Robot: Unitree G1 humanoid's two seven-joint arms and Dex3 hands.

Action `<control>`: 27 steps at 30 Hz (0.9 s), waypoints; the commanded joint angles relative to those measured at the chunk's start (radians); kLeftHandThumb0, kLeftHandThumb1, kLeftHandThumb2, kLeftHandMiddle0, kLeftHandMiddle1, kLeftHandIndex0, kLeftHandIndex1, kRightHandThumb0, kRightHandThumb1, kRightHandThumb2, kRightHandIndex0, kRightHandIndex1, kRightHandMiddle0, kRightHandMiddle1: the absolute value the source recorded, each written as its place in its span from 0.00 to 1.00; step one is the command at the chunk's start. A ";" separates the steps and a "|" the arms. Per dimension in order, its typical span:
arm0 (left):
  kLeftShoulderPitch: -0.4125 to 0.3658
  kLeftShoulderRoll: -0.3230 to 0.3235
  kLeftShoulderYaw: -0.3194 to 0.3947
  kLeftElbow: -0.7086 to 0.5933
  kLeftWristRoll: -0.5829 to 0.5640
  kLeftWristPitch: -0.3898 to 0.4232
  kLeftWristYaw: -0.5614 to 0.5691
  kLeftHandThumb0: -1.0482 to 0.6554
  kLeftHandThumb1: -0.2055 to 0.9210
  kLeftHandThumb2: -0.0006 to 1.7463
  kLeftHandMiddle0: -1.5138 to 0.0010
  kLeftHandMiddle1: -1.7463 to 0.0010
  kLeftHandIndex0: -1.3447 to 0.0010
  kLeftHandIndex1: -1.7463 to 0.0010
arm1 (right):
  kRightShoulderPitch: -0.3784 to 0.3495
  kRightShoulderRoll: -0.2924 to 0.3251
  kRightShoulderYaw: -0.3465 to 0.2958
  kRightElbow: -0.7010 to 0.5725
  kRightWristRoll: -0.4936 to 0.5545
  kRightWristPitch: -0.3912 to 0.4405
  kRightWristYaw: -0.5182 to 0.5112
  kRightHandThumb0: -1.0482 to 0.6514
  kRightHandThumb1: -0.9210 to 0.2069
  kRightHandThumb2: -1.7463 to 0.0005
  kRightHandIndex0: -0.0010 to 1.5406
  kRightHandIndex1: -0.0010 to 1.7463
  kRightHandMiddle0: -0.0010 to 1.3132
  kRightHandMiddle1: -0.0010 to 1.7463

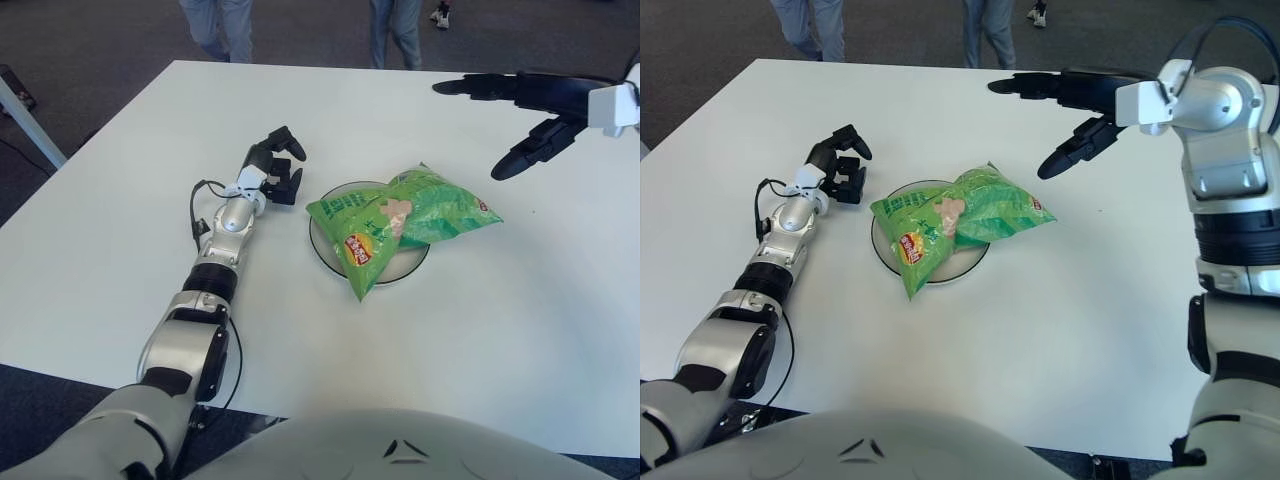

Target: Put the snack into the plate.

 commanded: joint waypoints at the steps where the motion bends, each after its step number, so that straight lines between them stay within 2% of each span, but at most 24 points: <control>1: 0.075 -0.012 -0.003 0.054 -0.003 -0.007 0.003 0.33 0.43 0.78 0.14 0.00 0.52 0.00 | 0.078 0.040 -0.051 -0.046 -0.067 0.088 -0.154 0.12 0.23 0.82 0.02 0.00 0.00 0.12; 2: 0.074 -0.012 -0.002 0.055 -0.003 -0.006 0.003 0.33 0.43 0.78 0.14 0.00 0.52 0.00 | 0.081 0.049 -0.055 -0.062 -0.074 0.115 -0.175 0.14 0.30 0.74 0.05 0.02 0.00 0.17; 5: 0.073 -0.012 0.000 0.058 -0.006 -0.008 0.001 0.33 0.43 0.78 0.14 0.00 0.52 0.00 | 0.102 0.085 -0.066 -0.095 -0.096 0.170 -0.251 0.16 0.37 0.64 0.11 0.04 0.00 0.25; 6: 0.073 -0.013 0.001 0.059 -0.006 -0.008 0.001 0.33 0.43 0.78 0.14 0.00 0.52 0.00 | 0.109 0.097 -0.069 -0.101 -0.100 0.185 -0.273 0.17 0.37 0.64 0.12 0.05 0.00 0.27; 8: 0.073 -0.013 0.001 0.059 -0.006 -0.008 0.001 0.33 0.43 0.78 0.14 0.00 0.52 0.00 | 0.119 0.114 -0.075 -0.108 -0.097 0.211 -0.299 0.17 0.35 0.64 0.11 0.16 0.00 0.31; 9: 0.073 -0.012 0.001 0.058 -0.005 -0.009 0.002 0.33 0.43 0.78 0.14 0.00 0.52 0.00 | 0.128 0.142 -0.090 -0.103 -0.077 0.242 -0.322 0.17 0.35 0.63 0.10 0.20 0.00 0.33; 11: 0.074 -0.011 0.001 0.056 -0.004 -0.008 0.003 0.33 0.43 0.78 0.14 0.00 0.52 0.00 | 0.144 0.188 -0.118 -0.093 -0.040 0.285 -0.359 0.25 0.40 0.56 0.09 0.34 0.00 0.41; 15: 0.073 -0.007 0.003 0.057 -0.005 -0.003 -0.004 0.33 0.43 0.78 0.14 0.00 0.52 0.00 | 0.171 0.278 -0.182 -0.104 0.043 0.367 -0.423 0.36 0.46 0.46 0.10 0.47 0.00 0.53; 19: 0.071 -0.008 0.004 0.062 -0.008 -0.006 -0.010 0.33 0.44 0.77 0.15 0.00 0.53 0.00 | 0.200 0.364 -0.242 -0.139 0.132 0.453 -0.480 0.43 0.44 0.40 0.12 0.57 0.00 0.65; 21: 0.070 -0.010 0.006 0.064 -0.010 -0.008 -0.011 0.33 0.45 0.76 0.15 0.00 0.53 0.00 | 0.204 0.401 -0.266 -0.152 0.173 0.487 -0.506 0.46 0.41 0.37 0.14 0.63 0.00 0.78; 24: 0.068 -0.012 0.008 0.067 -0.008 -0.015 -0.006 0.33 0.45 0.76 0.15 0.00 0.54 0.00 | 0.209 0.432 -0.282 -0.166 0.206 0.505 -0.534 0.43 0.14 0.59 0.15 0.68 0.10 0.93; 27: 0.069 -0.013 0.008 0.066 -0.002 -0.020 0.005 0.33 0.46 0.76 0.15 0.00 0.54 0.00 | 0.218 0.457 -0.295 -0.168 0.224 0.504 -0.564 0.42 0.07 0.65 0.17 0.71 0.13 0.97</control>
